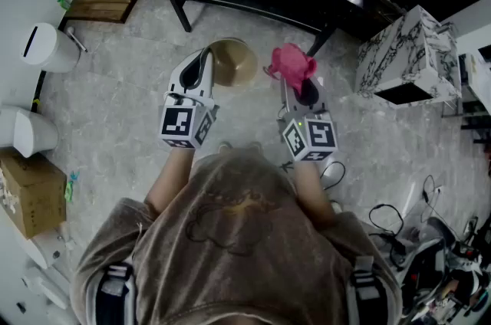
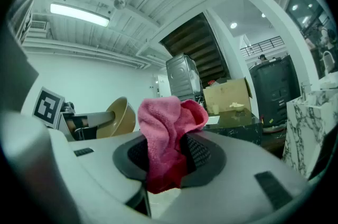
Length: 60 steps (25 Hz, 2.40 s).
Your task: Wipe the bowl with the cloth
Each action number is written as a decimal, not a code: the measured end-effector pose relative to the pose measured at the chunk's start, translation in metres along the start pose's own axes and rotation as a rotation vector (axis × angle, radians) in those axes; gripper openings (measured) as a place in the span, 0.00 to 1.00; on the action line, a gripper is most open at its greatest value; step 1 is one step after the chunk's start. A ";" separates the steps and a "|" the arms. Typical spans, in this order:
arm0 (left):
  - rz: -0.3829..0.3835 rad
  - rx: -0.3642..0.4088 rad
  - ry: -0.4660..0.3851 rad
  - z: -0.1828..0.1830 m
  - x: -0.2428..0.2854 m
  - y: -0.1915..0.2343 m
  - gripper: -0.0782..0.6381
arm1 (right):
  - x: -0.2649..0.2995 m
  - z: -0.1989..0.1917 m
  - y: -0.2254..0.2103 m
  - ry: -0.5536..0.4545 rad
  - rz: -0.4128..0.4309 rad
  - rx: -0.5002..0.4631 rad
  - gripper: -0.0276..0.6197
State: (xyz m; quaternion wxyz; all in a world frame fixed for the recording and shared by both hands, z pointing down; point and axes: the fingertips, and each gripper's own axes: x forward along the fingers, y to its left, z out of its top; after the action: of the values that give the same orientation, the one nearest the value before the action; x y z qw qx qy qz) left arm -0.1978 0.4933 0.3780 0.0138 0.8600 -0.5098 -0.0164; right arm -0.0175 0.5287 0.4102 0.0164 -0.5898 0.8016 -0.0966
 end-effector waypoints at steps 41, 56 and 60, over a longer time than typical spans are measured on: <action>0.049 -0.024 -0.008 -0.022 0.165 0.036 0.13 | 0.127 -0.001 -0.099 0.028 0.108 0.021 0.22; -0.008 -0.055 0.008 -0.011 0.320 0.117 0.13 | 0.290 0.043 -0.140 0.010 0.082 0.029 0.22; -0.043 -0.053 0.014 -0.010 0.358 0.134 0.13 | 0.327 0.049 -0.153 0.000 0.050 0.040 0.22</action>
State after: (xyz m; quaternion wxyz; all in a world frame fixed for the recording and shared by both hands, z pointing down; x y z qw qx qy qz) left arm -0.1435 0.1151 0.3880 0.0399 0.8701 -0.4906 -0.0242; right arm 0.0346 0.1686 0.4177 0.0304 -0.5690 0.8141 -0.1120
